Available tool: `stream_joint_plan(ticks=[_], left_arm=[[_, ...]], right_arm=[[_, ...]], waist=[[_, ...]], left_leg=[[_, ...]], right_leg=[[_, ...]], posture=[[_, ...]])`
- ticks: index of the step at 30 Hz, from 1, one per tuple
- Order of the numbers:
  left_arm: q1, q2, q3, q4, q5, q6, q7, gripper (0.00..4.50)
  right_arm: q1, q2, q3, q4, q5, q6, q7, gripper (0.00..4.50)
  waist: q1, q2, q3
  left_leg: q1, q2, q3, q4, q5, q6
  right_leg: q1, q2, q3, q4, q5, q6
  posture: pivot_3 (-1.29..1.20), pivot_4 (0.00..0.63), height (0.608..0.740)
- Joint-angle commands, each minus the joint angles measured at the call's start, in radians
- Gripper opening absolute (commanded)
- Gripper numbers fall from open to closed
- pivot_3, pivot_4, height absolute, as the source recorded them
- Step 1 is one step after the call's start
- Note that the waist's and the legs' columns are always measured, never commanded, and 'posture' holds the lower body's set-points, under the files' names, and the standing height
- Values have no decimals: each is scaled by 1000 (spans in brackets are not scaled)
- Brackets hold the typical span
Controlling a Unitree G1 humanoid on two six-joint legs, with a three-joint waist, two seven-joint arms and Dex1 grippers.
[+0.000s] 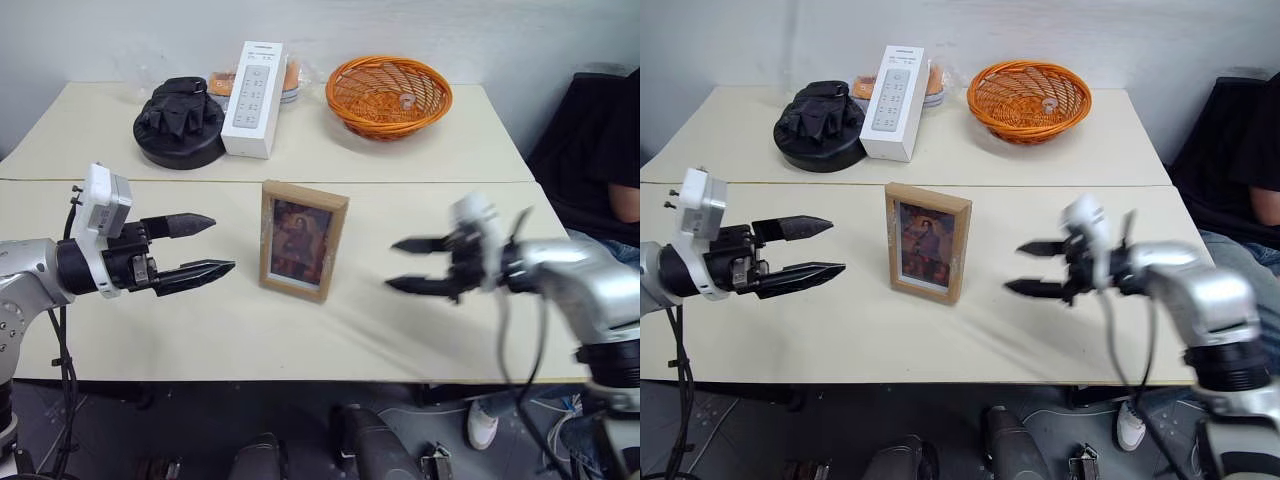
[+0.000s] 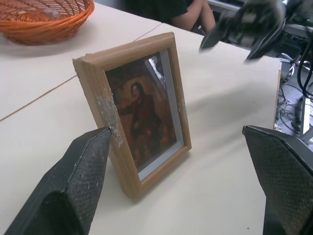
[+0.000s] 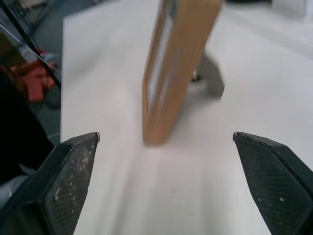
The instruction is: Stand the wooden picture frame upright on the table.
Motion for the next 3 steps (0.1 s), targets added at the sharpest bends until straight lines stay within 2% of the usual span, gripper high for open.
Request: stream_joint_plan(ticks=[1,3], left_arm=[[-19,33,33,18,30,-45,-2,4500],[-24,36,31,37,52,-66,1,4500]], right_arm=[[13,-24,-42,-64,88,49,45,4492],[16,-4,-44,-71,90,57,6,4492]], waist=[[-1,-1,0],[-1,-1,0]], left_leg=[[1,0,0,0,0,0],[1,0,0,-1,0,0]], right_leg=[[1,0,0,0,0,0],[1,0,0,0,0,0]], posture=[[0,150,740],[0,150,740]])
